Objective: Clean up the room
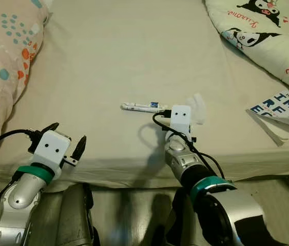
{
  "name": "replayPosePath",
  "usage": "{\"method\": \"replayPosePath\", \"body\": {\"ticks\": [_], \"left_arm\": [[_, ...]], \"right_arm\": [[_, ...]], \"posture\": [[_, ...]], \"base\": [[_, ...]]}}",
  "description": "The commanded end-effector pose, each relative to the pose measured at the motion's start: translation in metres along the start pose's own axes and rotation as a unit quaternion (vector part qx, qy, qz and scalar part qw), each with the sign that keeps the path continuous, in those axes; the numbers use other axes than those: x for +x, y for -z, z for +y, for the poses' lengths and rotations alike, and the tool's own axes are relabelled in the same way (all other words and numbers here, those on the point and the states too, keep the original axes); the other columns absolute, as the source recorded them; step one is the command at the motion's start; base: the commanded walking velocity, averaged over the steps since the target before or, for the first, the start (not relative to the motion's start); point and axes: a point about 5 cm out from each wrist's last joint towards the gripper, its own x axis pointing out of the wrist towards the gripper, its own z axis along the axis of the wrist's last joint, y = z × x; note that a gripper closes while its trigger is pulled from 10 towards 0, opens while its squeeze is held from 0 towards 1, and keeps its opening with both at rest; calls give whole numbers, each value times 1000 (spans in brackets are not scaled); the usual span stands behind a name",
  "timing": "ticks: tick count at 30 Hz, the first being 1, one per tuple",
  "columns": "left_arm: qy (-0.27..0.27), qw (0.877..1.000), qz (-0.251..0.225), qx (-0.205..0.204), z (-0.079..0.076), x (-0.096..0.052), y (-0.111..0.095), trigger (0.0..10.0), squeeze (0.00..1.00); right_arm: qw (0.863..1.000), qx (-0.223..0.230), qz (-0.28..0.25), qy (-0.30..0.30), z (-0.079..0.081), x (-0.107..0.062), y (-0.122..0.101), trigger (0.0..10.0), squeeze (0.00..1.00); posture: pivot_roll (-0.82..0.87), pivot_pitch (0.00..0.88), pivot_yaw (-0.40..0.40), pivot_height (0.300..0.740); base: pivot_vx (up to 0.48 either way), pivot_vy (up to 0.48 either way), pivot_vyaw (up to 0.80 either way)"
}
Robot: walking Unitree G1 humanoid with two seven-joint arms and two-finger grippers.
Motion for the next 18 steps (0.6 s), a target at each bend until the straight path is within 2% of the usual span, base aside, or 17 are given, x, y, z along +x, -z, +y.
{"method": "replayPosePath", "body": {"ticks": [1, 2, 3, 5, 10, 12, 13, 14, 15, 16, 17, 18], "left_arm": [[-1, 1000, 17, 4, 0, -2, 6, 10000, 0], [0, 1000, 18, 6, 1, 0, 7, 10000, 0], [0, 1000, 18, 6, 1, 0, 7, 10000, 0], [0, 1000, 24, 4, 2, 5, 9, 10000, 0], [-2, 999, 38, 1, 2, 8, 11, 10000, 0], [9, 999, 44, 22, 2, 10, 12, 10000, 0], [27, 998, 45, 47, 1, 9, 13, 10000, 153], [43, 996, 45, 68, 0, 9, 15, 10000, 231], [54, 994, 45, 81, -1, 9, 16, 10000, 231], [68, 993, 45, 83, -2, 9, 17, 10000, 325], [83, 992, 46, 78, -3, 10, 18, 10000, 314], [92, 992, 42, 73, -2, 11, 18, 10000, 180]], "right_arm": [[1000, 14, 13, -5, 3, -2, 5, 0, 0], [999, 39, 6, -12, 2, -1, 1, 0, 0], [999, 39, 6, -12, 2, -1, 1, 0, 0], [997, 73, -9, -22, -1, 1, -5, 0, 0], [994, 97, -33, -38, -5, 4, -11, 0, 0], [990, 114, -57, -57, -11, 5, -15, 0, 0], [986, 126, -78, -71, -17, 6, -15, 0, 0], [982, 139, -97, -84, -24, 6, -15, 0, 0], [979, 147, -109, -92, -28, 5, -14, 0, 0], [974, 159, -123, -106, -31, 3, -14, 0, 0], [969, 170, -137, -118, -36, 1, -14, 0, 0], [963, 181, -153, -129, -41, -3, -14, 0, 0]], "posture": [[365, 237, -43, 460], [340, 229, -42, 460], [340, 229, -42, 460], [304, 213, -40, 460], [291, 203, -39, 460], [257, 177, -34, 460], [246, 170, -32, 460], [233, 163, -30, 460], [233, 163, -30, 460], [205, 151, -25, 460], [198, 149, -24, 460], [176, 144, -20, 460]], "base": [[0, 0, 0], [0, 0, 0], [0, 0, 0], [0, 0, 0], [0, 0, 0], [0, 0, 0], [0, 0, 0], [0, 0, 0], [0, 0, 0], [0, 0, 0], [0, 0, 0], [0, 0, 0]]}}
